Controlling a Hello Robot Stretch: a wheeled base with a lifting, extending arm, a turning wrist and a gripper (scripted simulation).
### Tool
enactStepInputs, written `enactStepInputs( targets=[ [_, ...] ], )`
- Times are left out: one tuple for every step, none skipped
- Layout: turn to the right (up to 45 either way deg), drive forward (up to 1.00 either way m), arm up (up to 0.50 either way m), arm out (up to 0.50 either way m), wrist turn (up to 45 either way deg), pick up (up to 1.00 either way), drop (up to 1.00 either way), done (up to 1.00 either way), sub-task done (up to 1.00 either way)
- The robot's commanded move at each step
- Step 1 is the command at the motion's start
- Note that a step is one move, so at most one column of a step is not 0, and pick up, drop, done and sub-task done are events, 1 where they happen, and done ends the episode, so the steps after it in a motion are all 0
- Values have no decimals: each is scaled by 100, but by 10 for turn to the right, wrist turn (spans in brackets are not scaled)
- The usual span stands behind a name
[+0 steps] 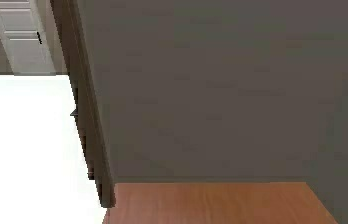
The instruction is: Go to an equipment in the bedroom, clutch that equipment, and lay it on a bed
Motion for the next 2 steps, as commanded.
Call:
enactStepInputs(
  targets=[
    [0,40,0,0,0,0,0,0,0],
    [-240,0,0,0,0,0,0,0,0]
  ],
)
